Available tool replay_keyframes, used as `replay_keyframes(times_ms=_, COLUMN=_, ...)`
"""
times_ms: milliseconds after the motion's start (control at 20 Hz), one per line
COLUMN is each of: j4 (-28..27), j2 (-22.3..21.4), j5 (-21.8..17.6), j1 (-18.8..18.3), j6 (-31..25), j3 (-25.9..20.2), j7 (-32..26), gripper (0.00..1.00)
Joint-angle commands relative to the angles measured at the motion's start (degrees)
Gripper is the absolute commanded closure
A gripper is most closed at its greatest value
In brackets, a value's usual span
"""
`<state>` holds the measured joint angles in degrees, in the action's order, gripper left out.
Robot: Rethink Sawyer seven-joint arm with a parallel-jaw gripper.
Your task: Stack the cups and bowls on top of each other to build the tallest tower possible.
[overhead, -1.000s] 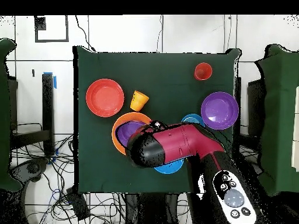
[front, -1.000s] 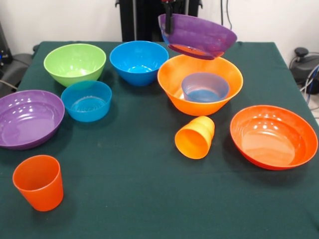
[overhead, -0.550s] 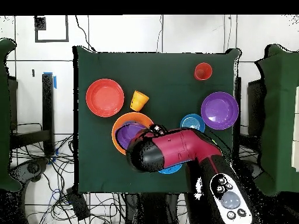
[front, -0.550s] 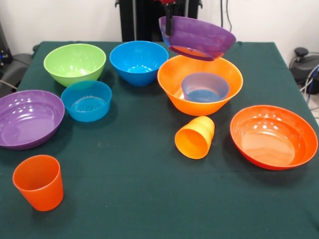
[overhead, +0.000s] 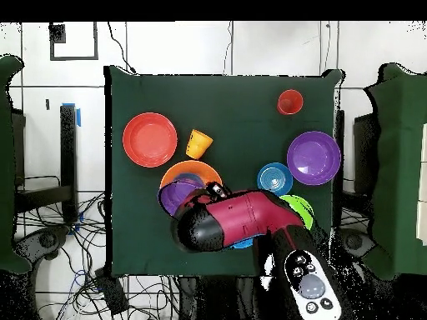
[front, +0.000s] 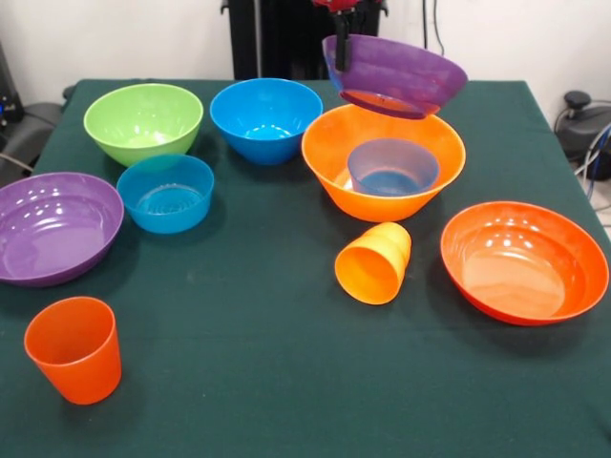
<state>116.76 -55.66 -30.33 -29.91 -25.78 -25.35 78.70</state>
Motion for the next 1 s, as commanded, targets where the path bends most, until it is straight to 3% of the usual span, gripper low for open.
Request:
replay_keyframes(times_ms=50, j4=1.88, j2=4.02, j5=-0.71, j1=1.98, j6=2.75, j3=2.70, j7=9.04, gripper=1.00)
replay_keyframes(times_ms=350, j4=1.59, j2=4.85, j5=-1.13, j1=2.51, j6=3.00, j3=3.31, j7=9.40, gripper=1.00)
replay_keyframes(times_ms=1000, j4=-1.19, j2=11.32, j5=-3.91, j1=3.97, j6=7.53, j3=6.86, j7=8.33, gripper=1.00)
